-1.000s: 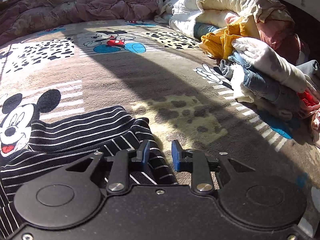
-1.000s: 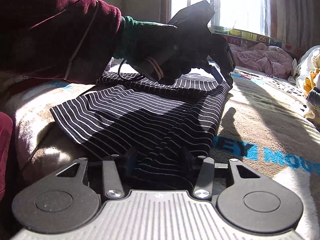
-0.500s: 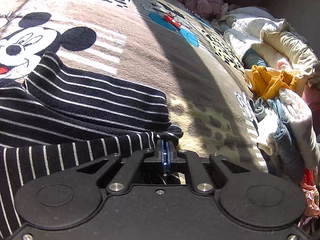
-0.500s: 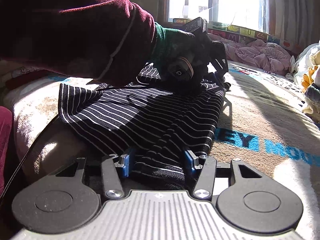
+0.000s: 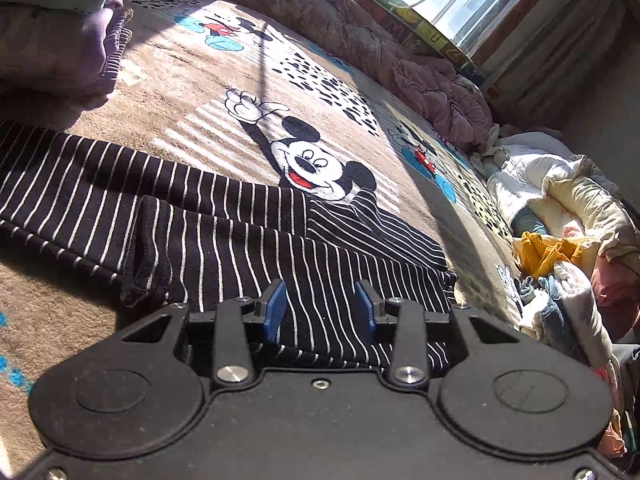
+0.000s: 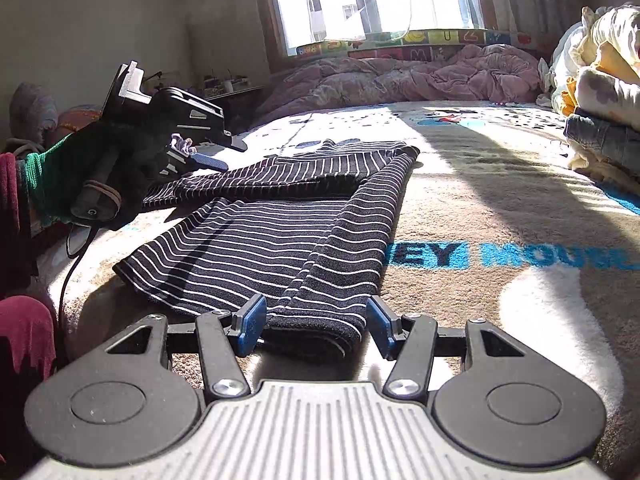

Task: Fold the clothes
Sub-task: 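Open the left tool to release the folded sleeve, then close the right tool on the long side edge of the striped shirt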

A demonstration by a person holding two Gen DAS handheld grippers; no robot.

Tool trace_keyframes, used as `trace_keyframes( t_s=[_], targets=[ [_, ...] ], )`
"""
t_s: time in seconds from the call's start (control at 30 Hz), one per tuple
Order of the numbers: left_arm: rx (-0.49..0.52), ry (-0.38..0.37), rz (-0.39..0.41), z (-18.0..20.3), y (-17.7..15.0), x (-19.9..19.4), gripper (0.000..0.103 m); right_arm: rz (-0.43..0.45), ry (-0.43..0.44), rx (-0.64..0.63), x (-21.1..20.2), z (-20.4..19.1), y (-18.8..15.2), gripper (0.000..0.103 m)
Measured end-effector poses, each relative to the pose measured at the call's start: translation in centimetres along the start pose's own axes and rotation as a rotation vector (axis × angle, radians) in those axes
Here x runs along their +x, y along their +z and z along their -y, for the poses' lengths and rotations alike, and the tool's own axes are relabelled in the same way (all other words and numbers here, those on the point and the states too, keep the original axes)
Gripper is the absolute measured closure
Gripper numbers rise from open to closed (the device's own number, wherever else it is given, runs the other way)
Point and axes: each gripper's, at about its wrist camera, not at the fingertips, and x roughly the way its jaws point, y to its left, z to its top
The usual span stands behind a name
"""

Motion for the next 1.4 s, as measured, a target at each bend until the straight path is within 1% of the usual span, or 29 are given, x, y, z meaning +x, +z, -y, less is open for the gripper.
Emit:
trace_keyframes(
  t_s=[0.07, 0.13, 0.17, 0.23, 0.33, 0.4, 0.43, 0.53, 0.63, 0.7, 0.73, 0.77, 0.83, 0.93, 1.1, 1.17, 1.27, 1.33, 1.4],
  targets=[
    [-0.062, 0.02, 0.017, -2.3, 0.1, -0.9, 0.067, 0.006, -0.014, 0.077, 0.0, 1.4, 0.0, 0.047],
    [-0.113, 0.002, 0.019, -3.9, 0.2, -1.5, 0.067, 0.009, -0.016, 0.132, 0.2, 2.5, 0.0, 0.047],
    [-0.125, -0.008, 0.018, -4.3, 0.3, -1.5, 0.067, 0.007, -0.013, 0.155, 0.4, 2.9, 0.0, 0.047],
    [-0.126, -0.001, 0.034, -4.6, 0.6, -1.4, 0.067, -0.009, -0.004, 0.193, 0.9, 3.5, -0.4, 0.047],
    [-0.144, 0.022, 0.076, -5.5, 1.6, -1.3, 0.067, -0.018, -0.006, 0.186, 1.5, 3.4, -0.5, 0.047],
    [-0.149, 0.038, 0.09, -6.1, 2.4, -0.9, 0.067, -0.027, -0.008, 0.17, 2.0, 3.2, -0.6, 0.047],
    [-0.153, 0.045, 0.078, -6.5, 2.9, -0.4, 0.067, -0.029, -0.008, 0.164, 2.0, 3.1, -0.7, 0.047],
    [-0.149, 0.059, 0.023, -7.5, 4.3, 1.6, 0.06, -0.03, -0.004, 0.157, 2.1, 3.0, -0.8, 0.044],
    [-0.136, 0.053, -0.015, -8.0, 5.2, 3.1, 0.06, -0.028, -0.001, 0.165, 2.2, 3.1, -0.8, 0.043],
    [-0.122, 0.054, -0.017, -8.1, 5.5, 3.4, 0.065, -0.027, 0.0, 0.168, 2.2, 3.1, -0.8, 0.042],
    [-0.12, 0.061, -0.017, -8.1, 5.6, 3.5, 0.07, -0.026, -0.001, 0.169, 2.3, 3.1, -0.8, 0.042],
    [-0.115, 0.063, -0.02, -8.1, 5.6, 3.5, 0.08, -0.024, -0.001, 0.171, 2.3, 3.1, -0.8, 0.042],
    [-0.108, 0.035, -0.02, -7.7, 5.5, 3.1, 0.093, -0.023, -0.001, 0.173, 2.3, 3.1, -0.8, 0.042],
    [-0.052, 0.004, 0.008, -6.3, 5.3, 1.6, 0.098, -0.02, 0.008, 0.191, 2.1, 3.4, -0.8, 0.042],
    [0.104, -0.025, 0.065, -1.7, 5.0, -1.3, 0.099, -0.012, 0.038, 0.277, 1.7, 4.5, -0.8, 0.042],
    [0.186, -0.071, 0.085, 1.0, 4.2, -2.9, 0.099, -0.008, 0.05, 0.313, 1.5, 4.9, -0.9, 0.043],
    [0.342, -0.123, 0.103, 5.0, 2.3, -4.8, 0.099, 0.001, 0.068, 0.365, 1.3, 5.4, -0.9, 0.043],
    [0.46, -0.167, 0.106, 7.9, 0.3, -6.0, 0.099, 0.008, 0.086, 0.41, 1.1, 5.9, -0.9, 0.043],
    [0.549, -0.196, 0.104, 9.9, -1.6, -6.7, 0.099, 0.016, 0.105, 0.455, 0.9, 6.5, -1.0, 0.043]
  ],
)
